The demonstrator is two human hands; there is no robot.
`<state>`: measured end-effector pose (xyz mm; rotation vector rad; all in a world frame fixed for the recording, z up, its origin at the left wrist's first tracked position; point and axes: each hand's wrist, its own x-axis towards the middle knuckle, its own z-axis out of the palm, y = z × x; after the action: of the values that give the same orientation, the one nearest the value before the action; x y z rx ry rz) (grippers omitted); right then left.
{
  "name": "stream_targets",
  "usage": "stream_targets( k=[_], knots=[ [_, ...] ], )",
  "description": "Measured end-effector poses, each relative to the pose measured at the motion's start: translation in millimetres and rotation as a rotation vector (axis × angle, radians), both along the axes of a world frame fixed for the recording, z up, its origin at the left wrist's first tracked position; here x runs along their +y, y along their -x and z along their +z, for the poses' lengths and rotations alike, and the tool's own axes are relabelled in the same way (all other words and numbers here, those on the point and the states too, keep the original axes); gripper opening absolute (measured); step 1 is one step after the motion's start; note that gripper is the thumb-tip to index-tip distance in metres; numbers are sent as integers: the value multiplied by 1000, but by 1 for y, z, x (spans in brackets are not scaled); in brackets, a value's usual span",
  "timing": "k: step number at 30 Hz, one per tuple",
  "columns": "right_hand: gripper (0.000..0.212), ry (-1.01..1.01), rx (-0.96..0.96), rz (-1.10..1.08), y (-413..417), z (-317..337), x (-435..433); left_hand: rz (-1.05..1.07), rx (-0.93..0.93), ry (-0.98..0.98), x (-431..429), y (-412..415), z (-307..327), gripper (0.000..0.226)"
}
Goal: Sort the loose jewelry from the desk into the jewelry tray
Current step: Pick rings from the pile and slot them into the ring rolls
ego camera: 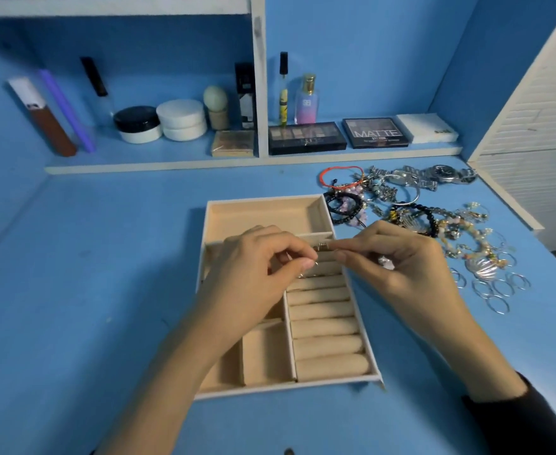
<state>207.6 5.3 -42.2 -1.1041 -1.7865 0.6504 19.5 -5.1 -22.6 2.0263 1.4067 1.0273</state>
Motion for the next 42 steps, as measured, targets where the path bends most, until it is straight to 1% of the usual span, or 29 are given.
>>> stream_targets(
  k=[7,12,19,27,31,35,40,42],
  knots=[
    [14,-10,-24,-9,1,0,-3,-60,181,-113,-4,-3,-4,5],
    [13,-6,-22,-14,0,0,-3,-74,227,-135,-4,-3,-6,7],
    [12,-7,-30,-17,1,1,-5,-100,214,-97,-5,-1,-7,10],
    [14,28,-6,1,1,4,-7,-97,340,-108,-6,-2,-5,14],
    [13,35,-12,5,1,5,-7,-100,355,-111,-6,-2,-6,15],
    [15,42,-31,22,1,6,-7,-98,310,-110,-5,0,-7,19],
    [16,89,-69,92,0,4,-8,-9,109,-154,-1,6,-2,19],
    [15,93,-97,116,0,2,-7,37,76,-154,0,7,-1,18]
  ],
)
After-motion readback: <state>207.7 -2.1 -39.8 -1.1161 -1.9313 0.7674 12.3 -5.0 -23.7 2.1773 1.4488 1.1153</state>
